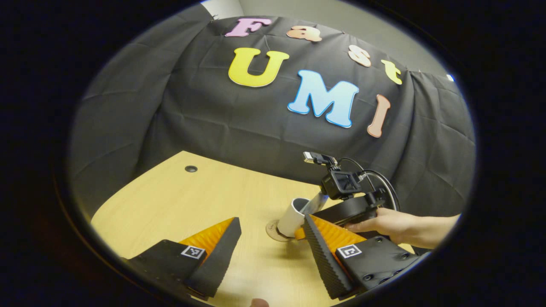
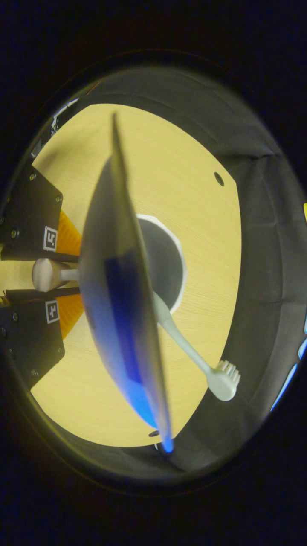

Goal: Put the toothbrush and toothpaste on the desktop into the cup, then pick up the cup and place it on the coaster on the desktop.

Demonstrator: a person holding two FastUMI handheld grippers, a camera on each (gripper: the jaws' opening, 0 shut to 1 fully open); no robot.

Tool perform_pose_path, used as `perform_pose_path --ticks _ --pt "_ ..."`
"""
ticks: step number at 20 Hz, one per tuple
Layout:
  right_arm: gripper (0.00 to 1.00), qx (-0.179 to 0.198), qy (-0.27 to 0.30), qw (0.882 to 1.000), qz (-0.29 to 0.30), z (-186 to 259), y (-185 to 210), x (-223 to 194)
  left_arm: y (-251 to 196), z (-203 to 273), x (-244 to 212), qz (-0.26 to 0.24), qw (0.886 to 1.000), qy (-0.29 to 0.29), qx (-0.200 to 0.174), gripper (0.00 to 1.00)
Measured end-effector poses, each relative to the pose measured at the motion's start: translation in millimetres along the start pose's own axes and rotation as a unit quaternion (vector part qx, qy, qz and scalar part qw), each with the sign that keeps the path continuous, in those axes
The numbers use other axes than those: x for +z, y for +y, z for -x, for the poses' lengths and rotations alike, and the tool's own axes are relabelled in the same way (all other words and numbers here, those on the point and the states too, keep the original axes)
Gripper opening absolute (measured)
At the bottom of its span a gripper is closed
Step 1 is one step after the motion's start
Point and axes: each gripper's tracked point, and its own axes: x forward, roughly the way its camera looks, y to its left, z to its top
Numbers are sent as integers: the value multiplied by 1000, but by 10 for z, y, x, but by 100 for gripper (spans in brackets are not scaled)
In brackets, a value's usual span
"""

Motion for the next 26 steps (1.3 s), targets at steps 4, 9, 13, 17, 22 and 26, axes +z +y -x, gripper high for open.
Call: perform_pose_path --ticks 4,9,13,17,22,26 --pt "27 1 14 1000 -1 31 -1 -22 50 6 -24 0 1000 4 1 96" --pt "27 -9 17 1000 11 28 -44 -33 76 -6 -64 5 1000 8 3 96" --pt "30 -6 0 1000 15 100 -57 14 36 32 -42 2 1000 4 5 96" --pt "30 5 -36 999 9 324 -58 65 -34 85 -52 -1 1000 -2 6 96" --pt "30 14 -90 996 -7 752 -71 29 -144 105 16 -20 1000 -10 1 96" --pt "28 1 -148 989 -24 1199 -222 -134 -289 57 164 -29 999 -22 -13 96"
